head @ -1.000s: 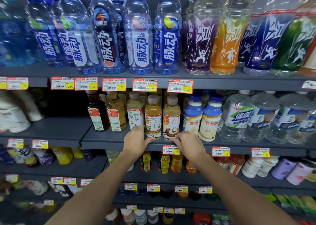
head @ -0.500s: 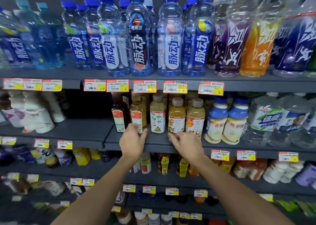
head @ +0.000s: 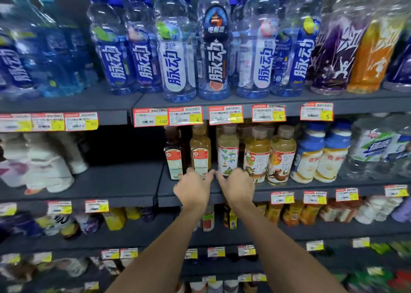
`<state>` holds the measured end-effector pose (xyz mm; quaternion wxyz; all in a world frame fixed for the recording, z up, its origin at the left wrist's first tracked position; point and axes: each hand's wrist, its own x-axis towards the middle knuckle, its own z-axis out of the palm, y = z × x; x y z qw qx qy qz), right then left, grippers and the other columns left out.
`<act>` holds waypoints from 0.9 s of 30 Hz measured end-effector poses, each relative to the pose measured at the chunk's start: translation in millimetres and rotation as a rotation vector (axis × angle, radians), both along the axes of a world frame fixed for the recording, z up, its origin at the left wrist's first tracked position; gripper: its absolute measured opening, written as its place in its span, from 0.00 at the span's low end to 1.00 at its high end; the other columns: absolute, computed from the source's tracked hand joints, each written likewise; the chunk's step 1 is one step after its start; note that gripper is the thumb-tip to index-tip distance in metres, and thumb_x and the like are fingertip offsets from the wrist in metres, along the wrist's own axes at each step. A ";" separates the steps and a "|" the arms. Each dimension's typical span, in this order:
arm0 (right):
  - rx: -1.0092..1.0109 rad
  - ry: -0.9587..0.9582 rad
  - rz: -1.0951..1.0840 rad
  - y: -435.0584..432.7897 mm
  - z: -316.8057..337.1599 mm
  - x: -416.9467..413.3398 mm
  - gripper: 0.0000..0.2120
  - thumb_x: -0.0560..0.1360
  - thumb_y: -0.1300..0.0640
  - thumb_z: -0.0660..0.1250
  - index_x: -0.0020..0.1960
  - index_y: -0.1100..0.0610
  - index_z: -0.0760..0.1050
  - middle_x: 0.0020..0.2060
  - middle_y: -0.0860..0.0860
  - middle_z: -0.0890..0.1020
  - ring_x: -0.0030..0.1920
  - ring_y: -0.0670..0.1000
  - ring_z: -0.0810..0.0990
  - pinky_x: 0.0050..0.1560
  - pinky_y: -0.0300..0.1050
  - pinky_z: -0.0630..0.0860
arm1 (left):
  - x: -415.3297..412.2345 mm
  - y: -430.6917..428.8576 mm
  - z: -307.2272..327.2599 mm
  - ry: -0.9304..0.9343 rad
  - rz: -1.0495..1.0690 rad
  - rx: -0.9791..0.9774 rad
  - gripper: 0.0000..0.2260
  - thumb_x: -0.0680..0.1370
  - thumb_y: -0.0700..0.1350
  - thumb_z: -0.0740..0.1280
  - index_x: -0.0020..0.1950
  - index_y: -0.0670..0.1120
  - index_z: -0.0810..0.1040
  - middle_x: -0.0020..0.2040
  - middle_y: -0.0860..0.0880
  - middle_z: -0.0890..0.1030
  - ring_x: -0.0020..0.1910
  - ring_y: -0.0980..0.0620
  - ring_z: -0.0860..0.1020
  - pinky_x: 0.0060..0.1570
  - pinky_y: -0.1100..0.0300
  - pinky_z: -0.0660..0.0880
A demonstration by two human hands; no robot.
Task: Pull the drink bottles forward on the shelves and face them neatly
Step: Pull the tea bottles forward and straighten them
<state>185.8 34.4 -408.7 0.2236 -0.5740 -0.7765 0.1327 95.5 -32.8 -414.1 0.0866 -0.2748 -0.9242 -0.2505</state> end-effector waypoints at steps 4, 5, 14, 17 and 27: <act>0.026 -0.004 -0.016 1.4 -0.2 -3.8 0.28 0.76 0.34 0.64 0.51 0.60 0.77 0.46 0.56 0.84 0.48 0.56 0.84 0.40 0.45 0.72 | -2.0 4.1 -4.8 -0.003 0.007 0.045 0.26 0.75 0.70 0.63 0.47 0.46 0.72 0.41 0.47 0.82 0.41 0.44 0.82 0.35 0.56 0.66; 0.041 -0.008 -0.021 1.1 -0.6 -3.7 0.27 0.77 0.34 0.64 0.51 0.60 0.77 0.46 0.56 0.84 0.48 0.56 0.84 0.40 0.45 0.71 | -2.3 5.0 -6.5 -0.007 0.006 0.067 0.25 0.75 0.69 0.64 0.46 0.46 0.70 0.41 0.47 0.83 0.41 0.44 0.82 0.35 0.56 0.66; 0.089 -0.050 0.053 -5.1 -0.1 6.5 0.25 0.78 0.37 0.64 0.50 0.61 0.77 0.45 0.56 0.83 0.46 0.57 0.83 0.39 0.45 0.70 | -1.8 5.8 -5.9 0.004 0.000 0.049 0.24 0.75 0.67 0.65 0.47 0.44 0.73 0.41 0.46 0.83 0.40 0.44 0.82 0.36 0.56 0.67; 0.077 -0.081 0.075 -8.0 -0.5 15.7 0.26 0.77 0.36 0.63 0.50 0.60 0.77 0.45 0.55 0.82 0.47 0.56 0.82 0.39 0.44 0.68 | 1.1 8.3 -1.7 -0.041 0.005 0.045 0.27 0.74 0.68 0.66 0.50 0.43 0.73 0.43 0.46 0.83 0.43 0.43 0.82 0.38 0.54 0.69; 0.068 -0.155 0.146 -4.4 5.8 38.6 0.30 0.75 0.30 0.63 0.51 0.58 0.75 0.45 0.53 0.81 0.48 0.54 0.81 0.40 0.44 0.70 | 3.3 5.1 -0.7 -0.043 -0.012 0.058 0.25 0.74 0.66 0.66 0.49 0.43 0.72 0.41 0.46 0.83 0.40 0.44 0.82 0.35 0.56 0.66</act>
